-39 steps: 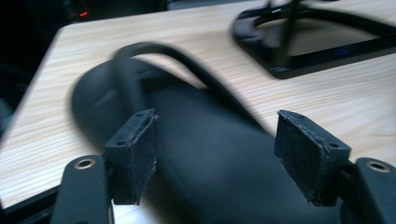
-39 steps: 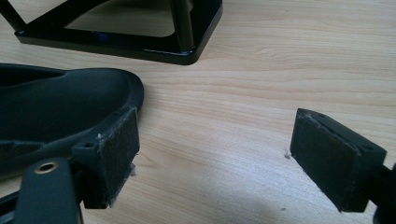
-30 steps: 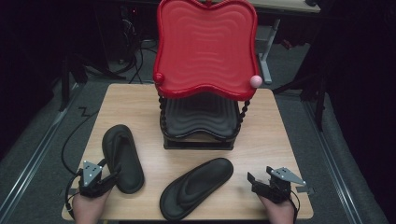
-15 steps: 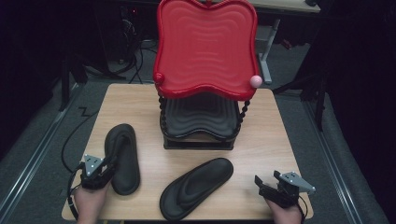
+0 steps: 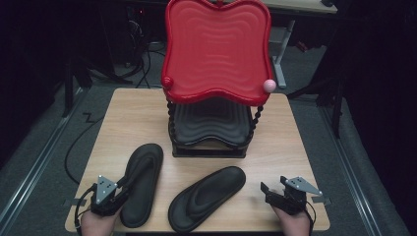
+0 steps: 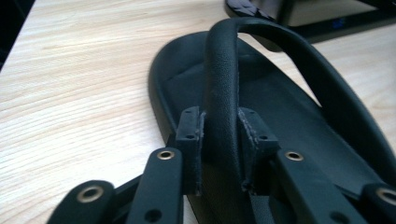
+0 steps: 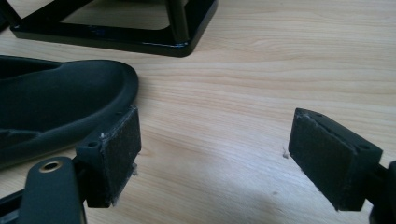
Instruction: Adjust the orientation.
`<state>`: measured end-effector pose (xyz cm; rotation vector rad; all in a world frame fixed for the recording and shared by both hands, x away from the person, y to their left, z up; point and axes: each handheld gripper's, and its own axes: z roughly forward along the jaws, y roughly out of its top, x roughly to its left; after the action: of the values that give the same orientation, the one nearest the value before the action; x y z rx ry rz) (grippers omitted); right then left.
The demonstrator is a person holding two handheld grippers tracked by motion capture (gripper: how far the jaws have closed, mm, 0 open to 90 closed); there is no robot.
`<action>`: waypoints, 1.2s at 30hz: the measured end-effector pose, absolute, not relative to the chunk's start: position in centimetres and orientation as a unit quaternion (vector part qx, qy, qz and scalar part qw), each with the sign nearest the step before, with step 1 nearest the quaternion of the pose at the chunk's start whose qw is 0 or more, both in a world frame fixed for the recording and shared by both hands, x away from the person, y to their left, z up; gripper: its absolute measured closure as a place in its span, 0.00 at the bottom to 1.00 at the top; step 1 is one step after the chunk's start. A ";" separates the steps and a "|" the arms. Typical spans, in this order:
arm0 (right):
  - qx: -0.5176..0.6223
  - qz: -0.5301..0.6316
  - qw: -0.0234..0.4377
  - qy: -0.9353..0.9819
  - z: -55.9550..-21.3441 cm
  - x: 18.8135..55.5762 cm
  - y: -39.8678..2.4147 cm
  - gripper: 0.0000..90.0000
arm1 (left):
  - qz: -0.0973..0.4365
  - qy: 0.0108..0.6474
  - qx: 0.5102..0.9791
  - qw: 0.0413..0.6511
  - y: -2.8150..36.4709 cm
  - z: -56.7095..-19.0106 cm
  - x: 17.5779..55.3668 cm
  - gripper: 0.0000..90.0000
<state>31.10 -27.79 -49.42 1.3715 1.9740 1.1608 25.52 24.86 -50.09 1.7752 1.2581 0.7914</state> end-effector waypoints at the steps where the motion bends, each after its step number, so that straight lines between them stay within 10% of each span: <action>1: 0.500 0.423 0.234 0.719 -49.4 31.1 -27.8 0.19 | 0.321 0.493 0.704 0.398 24.7 -50.1 25.5 0.76; 10: 0.502 0.420 0.236 0.718 -49.6 30.6 -28.4 0.19 | 0.303 0.490 0.707 0.410 25.1 -50.2 27.9 0.63; 17: 0.517 0.416 0.242 0.708 -49.7 29.7 -29.8 0.20 | 0.288 0.494 0.708 0.413 24.9 -50.1 28.8 0.79; 36: 0.495 0.429 0.235 0.718 -49.3 31.2 -27.8 0.21 | 0.320 0.470 0.676 0.468 24.4 -47.7 24.4 0.82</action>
<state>31.15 -27.83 -49.30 1.3590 1.9705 1.1761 24.41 24.43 -47.74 1.6581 1.1536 0.7846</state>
